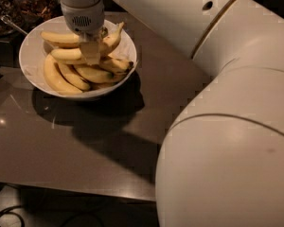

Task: Pick banana from white bowl

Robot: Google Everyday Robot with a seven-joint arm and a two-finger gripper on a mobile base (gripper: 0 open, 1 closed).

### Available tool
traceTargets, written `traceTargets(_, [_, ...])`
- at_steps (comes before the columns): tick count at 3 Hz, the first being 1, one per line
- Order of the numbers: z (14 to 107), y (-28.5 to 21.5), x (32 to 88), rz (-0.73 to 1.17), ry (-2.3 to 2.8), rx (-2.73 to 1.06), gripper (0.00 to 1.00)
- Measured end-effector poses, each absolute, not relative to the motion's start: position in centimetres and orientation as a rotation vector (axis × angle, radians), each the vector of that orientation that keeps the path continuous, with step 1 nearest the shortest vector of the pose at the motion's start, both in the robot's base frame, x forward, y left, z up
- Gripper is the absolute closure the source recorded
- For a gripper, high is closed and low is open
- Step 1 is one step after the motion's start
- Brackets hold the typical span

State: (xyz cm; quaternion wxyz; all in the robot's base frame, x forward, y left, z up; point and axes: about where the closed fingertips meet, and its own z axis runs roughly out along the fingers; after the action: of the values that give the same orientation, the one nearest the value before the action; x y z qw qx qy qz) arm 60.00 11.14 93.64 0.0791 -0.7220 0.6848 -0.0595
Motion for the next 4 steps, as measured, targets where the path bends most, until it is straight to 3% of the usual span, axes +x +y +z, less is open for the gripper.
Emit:
traceTargets(3, [101.7,7.5,52.0,-0.082,1.786,-2.001,1.0])
traceTargets(4, [101.8,7.5,52.0,-0.082,1.786,-2.0,1.0])
